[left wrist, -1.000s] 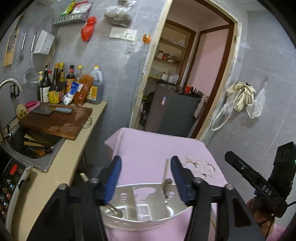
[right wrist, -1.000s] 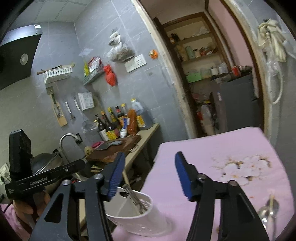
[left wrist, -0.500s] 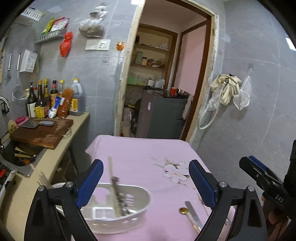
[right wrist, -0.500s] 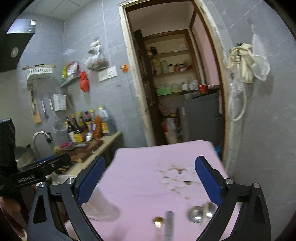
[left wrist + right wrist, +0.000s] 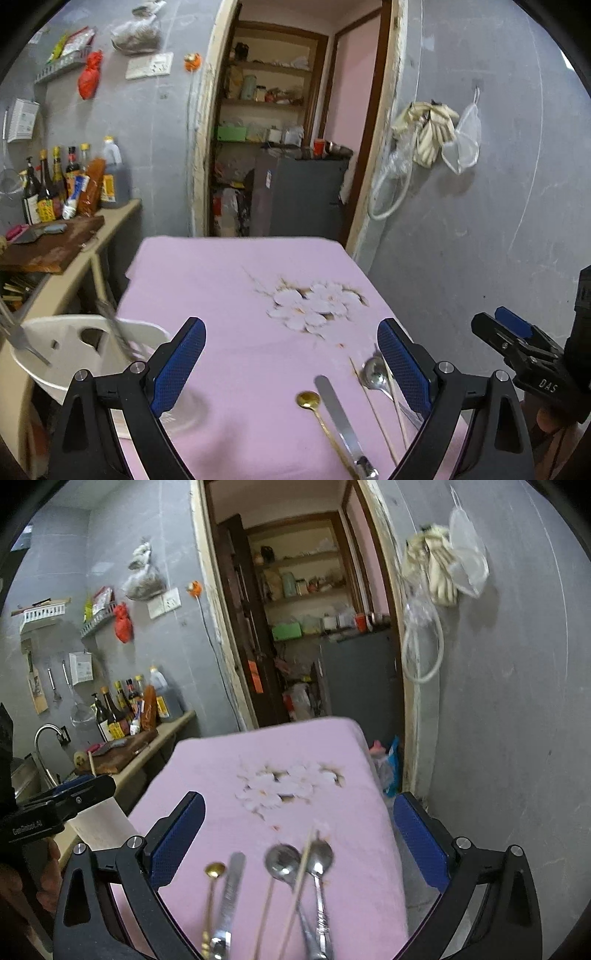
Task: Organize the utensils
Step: 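Move both tools back over the remaining utensils on the cloth, then close the left tool on the gold spoon while the right tool grasps a wooden chopstick, then lift the gold spoon and chopstick and carry both over the white caddy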
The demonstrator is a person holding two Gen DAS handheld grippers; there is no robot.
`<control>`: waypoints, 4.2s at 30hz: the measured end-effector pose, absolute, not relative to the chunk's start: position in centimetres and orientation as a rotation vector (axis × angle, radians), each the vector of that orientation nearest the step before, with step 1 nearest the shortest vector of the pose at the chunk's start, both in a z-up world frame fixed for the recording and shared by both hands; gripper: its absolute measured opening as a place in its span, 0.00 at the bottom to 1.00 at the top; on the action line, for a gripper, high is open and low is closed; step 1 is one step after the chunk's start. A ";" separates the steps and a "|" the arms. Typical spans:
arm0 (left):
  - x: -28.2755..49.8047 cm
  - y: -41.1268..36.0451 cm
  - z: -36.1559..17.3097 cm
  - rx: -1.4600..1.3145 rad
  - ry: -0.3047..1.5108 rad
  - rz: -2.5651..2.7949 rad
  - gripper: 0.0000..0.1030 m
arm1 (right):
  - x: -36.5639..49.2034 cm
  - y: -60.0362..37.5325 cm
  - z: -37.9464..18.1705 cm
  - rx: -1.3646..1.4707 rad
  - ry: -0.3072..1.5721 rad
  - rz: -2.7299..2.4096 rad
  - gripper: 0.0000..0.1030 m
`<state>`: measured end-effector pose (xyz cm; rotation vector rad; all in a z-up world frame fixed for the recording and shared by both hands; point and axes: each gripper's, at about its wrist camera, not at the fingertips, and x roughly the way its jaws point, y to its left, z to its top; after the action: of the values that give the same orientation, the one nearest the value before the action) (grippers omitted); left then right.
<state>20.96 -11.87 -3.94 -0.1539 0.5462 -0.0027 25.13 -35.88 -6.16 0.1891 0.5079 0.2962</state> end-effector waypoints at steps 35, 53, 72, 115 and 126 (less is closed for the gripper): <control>27.1 -14.4 -17.2 -0.433 1.018 -0.055 0.18 | 35.3 -32.0 -19.0 0.227 0.868 0.585 0.21; 29.2 -13.6 -17.5 -0.468 1.113 -0.084 0.05 | 36.6 -30.6 -18.8 0.256 0.953 0.643 0.04; 23.3 -11.5 -10.1 -0.405 0.840 -0.089 0.03 | 30.0 -32.4 -11.1 0.425 0.716 0.634 0.04; 18.3 14.5 0.5 -0.425 0.364 0.191 0.03 | 30.5 -8.1 0.4 0.379 0.191 0.618 0.04; 19.5 12.9 -2.7 -0.388 0.392 0.167 0.03 | 30.2 -6.9 -1.5 0.276 0.171 0.606 0.04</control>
<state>19.49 12.93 -2.71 -0.3882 0.3925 0.1665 30.16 -6.89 -1.54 0.2757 0.1707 0.6056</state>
